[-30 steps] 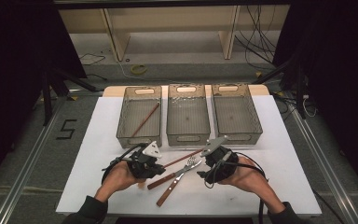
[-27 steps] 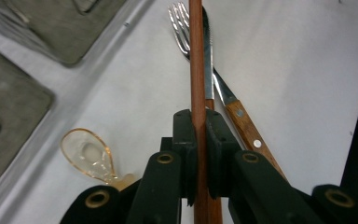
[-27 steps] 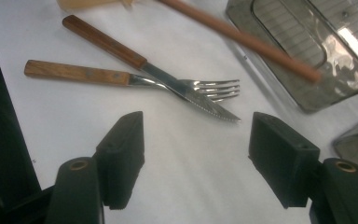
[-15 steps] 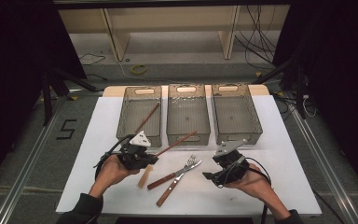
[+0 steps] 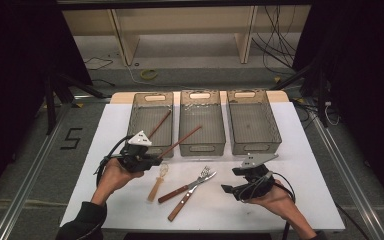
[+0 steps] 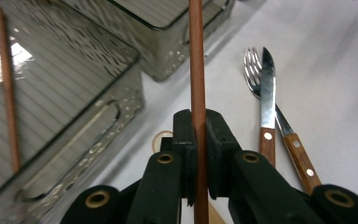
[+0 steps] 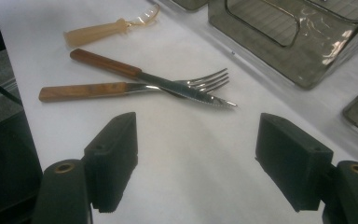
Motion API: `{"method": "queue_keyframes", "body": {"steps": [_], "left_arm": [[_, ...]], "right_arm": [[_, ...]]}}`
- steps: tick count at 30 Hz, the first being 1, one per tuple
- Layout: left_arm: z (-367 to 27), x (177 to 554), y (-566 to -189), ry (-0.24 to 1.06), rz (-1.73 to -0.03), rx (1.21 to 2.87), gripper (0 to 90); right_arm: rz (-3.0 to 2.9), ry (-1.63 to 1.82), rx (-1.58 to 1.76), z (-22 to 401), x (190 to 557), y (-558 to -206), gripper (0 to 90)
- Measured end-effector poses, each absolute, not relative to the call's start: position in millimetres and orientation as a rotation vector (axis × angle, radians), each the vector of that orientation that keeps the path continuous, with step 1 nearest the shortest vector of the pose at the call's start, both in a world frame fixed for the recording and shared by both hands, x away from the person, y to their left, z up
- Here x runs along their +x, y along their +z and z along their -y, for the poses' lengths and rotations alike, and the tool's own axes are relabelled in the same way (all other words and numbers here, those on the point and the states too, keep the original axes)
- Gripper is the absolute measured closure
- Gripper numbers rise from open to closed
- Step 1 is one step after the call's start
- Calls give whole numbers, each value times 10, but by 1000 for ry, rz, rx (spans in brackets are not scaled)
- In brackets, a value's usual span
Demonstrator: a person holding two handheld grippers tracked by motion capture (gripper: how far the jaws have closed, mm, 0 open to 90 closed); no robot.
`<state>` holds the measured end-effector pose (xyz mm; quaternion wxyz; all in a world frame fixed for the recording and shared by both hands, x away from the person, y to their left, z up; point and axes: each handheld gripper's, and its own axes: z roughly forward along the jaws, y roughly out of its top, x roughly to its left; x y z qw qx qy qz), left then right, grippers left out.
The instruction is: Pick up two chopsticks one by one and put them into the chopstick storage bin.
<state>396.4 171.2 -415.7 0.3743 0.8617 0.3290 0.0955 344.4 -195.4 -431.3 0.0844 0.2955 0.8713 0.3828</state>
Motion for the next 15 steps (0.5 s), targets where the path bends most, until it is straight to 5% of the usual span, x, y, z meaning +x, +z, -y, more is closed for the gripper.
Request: {"method": "queue_keyframes", "body": {"steps": [15], "left_arm": [[-1898,4369,-3991,303,-992,2135,842]], "right_arm": [[-2610,1151,912,2060,3381,-4379,296]]}}
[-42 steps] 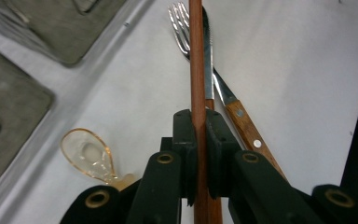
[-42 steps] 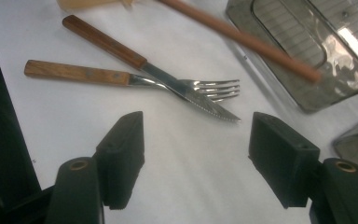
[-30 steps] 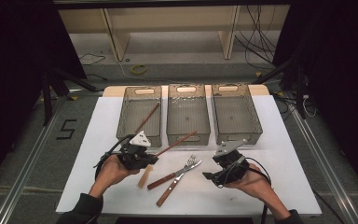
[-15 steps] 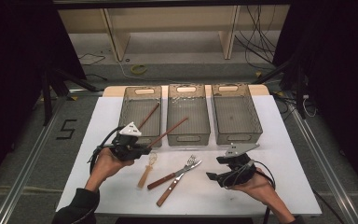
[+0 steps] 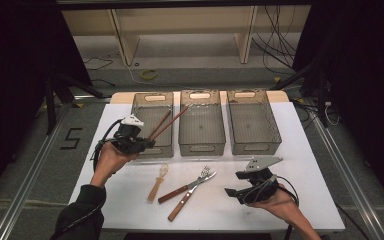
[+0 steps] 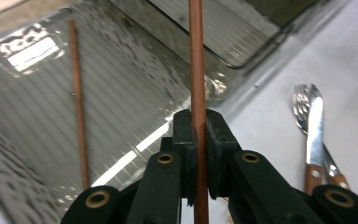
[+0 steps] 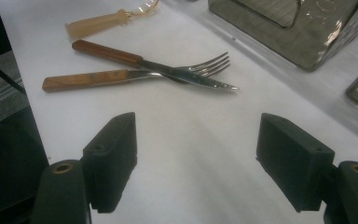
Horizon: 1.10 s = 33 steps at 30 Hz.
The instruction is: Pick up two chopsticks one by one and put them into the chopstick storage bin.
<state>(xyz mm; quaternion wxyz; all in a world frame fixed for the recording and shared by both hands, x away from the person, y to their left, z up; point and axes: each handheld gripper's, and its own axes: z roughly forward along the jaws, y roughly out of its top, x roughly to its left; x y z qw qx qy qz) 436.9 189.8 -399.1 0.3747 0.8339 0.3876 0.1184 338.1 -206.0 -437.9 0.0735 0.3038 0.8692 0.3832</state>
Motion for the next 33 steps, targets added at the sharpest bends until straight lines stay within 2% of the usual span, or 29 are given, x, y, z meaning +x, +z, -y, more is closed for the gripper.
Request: {"method": "queue_keyframes", "body": {"steps": [10,33], "left_arm": [[-1964,4661,-3938,330,-1090,2093,841],[-2084,4992,-4041,357,-1225,2027,841]], "right_arm": [[-2606,1164,903,2092,3353,-4379,297],[-2598,1167,900,2109,3315,-4381,294]]}}
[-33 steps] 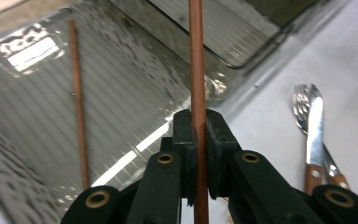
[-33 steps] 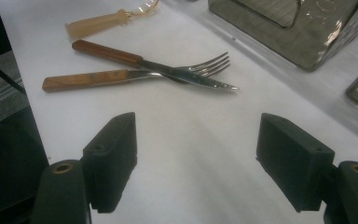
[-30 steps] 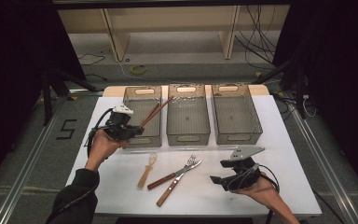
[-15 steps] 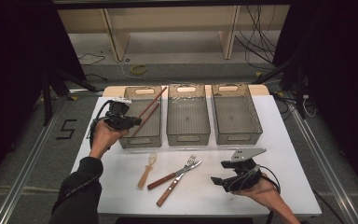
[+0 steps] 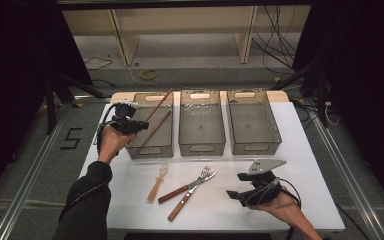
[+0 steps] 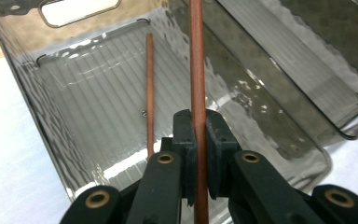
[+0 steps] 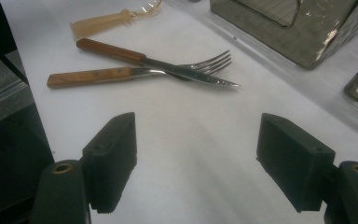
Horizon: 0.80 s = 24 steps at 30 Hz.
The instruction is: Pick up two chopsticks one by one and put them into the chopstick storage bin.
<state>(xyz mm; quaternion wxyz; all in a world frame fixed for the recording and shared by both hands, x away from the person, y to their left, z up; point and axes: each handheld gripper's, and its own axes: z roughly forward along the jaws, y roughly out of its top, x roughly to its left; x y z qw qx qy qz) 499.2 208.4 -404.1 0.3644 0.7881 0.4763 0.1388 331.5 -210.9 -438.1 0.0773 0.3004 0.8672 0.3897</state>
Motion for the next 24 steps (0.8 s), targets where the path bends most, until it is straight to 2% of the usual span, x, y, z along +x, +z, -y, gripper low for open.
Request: {"method": "queue_keyframes", "body": {"steps": [24], "left_arm": [[-2104,5144,-4257,333,-1325,2010,836]], "right_arm": [[-2601,1167,897,2105,3312,-4379,294]]}}
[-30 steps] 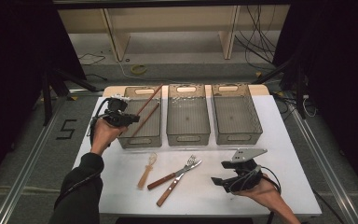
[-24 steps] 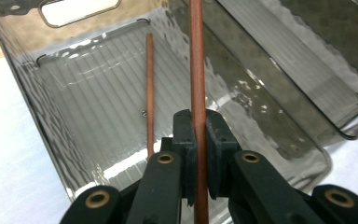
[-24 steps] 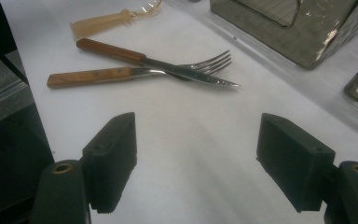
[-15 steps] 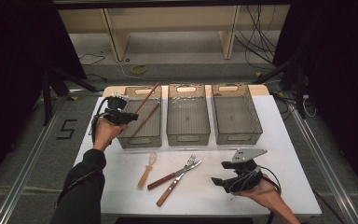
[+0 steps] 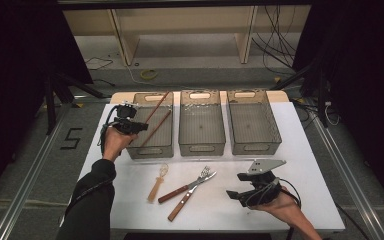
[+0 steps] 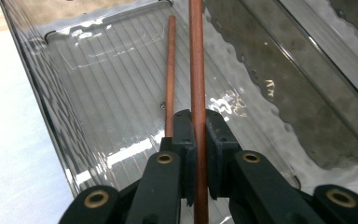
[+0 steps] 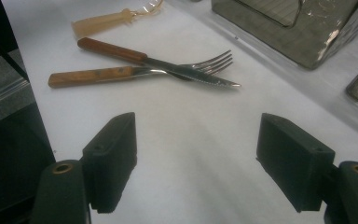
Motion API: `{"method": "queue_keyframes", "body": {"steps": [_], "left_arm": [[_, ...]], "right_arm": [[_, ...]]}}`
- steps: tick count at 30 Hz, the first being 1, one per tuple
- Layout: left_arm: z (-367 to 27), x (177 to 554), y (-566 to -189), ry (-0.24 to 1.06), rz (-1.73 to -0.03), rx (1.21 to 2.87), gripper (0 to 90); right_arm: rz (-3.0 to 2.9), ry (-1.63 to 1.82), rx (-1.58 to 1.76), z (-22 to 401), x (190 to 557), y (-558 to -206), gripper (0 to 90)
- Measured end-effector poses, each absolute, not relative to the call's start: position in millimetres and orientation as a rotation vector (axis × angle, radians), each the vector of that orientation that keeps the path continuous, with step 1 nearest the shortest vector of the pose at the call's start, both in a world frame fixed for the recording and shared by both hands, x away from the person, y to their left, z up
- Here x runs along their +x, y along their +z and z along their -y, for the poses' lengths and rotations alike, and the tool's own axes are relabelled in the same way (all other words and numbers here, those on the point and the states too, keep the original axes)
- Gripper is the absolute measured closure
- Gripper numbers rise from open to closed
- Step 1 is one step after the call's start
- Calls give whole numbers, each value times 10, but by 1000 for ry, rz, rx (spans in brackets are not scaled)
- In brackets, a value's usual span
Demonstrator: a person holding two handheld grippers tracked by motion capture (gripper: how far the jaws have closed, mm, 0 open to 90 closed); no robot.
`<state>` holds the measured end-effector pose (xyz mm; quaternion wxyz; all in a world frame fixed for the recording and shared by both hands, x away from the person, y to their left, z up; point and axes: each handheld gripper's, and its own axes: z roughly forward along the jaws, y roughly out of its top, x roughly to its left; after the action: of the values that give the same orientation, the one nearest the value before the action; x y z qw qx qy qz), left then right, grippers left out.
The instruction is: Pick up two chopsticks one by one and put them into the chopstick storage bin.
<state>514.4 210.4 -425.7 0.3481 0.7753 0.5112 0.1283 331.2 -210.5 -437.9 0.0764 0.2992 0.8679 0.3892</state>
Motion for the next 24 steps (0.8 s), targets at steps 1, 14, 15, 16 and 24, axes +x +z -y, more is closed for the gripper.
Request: {"method": "queue_keyframes", "body": {"steps": [1,14,15,16,24], "left_arm": [[-2096,5146,-4268,332,-1327,2008,835],[-2053,5109,-4192,323,-1325,1971,544],[-2048,5095,-4174,315,-1320,1970,514],[-2036,5075,-4156,310,-1321,1961,483],[-2009,4880,-4041,298,-1269,1953,361]], "right_arm": [[-2603,1168,895,2105,3311,-4379,295],[-2601,1171,894,2114,3313,-4368,296],[-2599,1171,892,2115,3314,-4368,295],[-2598,1171,894,2115,3312,-4367,296],[-2591,1173,900,2120,3314,-4363,296]]}}
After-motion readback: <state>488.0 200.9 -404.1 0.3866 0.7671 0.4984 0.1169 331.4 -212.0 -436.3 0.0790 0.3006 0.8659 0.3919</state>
